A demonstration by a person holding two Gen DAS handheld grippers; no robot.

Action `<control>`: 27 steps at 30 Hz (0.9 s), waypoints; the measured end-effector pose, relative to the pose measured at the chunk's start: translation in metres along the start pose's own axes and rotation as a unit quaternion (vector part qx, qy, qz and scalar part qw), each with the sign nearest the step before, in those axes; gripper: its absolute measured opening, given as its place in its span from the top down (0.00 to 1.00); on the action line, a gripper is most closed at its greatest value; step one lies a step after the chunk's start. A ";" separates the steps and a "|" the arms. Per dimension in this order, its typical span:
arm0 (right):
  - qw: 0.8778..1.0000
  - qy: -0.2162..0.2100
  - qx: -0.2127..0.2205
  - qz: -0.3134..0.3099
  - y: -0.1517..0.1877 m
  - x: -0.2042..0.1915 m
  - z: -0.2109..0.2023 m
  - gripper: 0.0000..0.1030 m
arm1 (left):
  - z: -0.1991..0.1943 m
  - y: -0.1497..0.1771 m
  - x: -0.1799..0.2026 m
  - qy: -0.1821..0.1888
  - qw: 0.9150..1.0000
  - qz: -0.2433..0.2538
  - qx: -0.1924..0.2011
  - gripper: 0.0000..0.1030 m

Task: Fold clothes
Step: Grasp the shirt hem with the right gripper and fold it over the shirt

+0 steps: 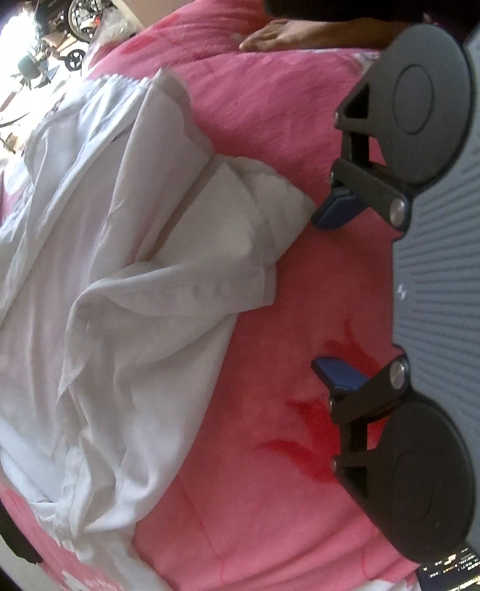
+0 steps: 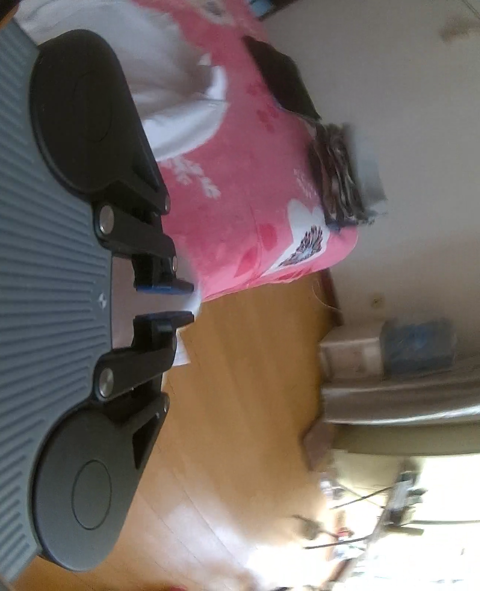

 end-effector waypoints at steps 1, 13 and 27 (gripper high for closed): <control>1.000 -0.002 0.017 -0.015 0.008 -0.006 -0.010 0.72 | 0.000 0.003 -0.001 0.003 1.000 0.000 0.000 0.24; 0.884 -0.361 -0.119 -0.272 0.172 -0.180 -0.148 0.50 | -0.010 0.028 0.004 0.003 0.999 0.018 0.037 0.31; 0.800 -0.389 -0.152 -0.431 0.283 -0.281 -0.167 0.62 | -0.021 0.062 0.028 -0.004 0.996 0.058 0.061 0.45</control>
Point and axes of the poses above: each gripper's, at about its wrist camera, not at the fingertips, and z roughly the way its jaws point, x to its right, y to its underside, the point moved 1 cm from there along z, roughly the way its jaws point, and after that the axes turned 4 degrees about -y, right-handed, at the moved point
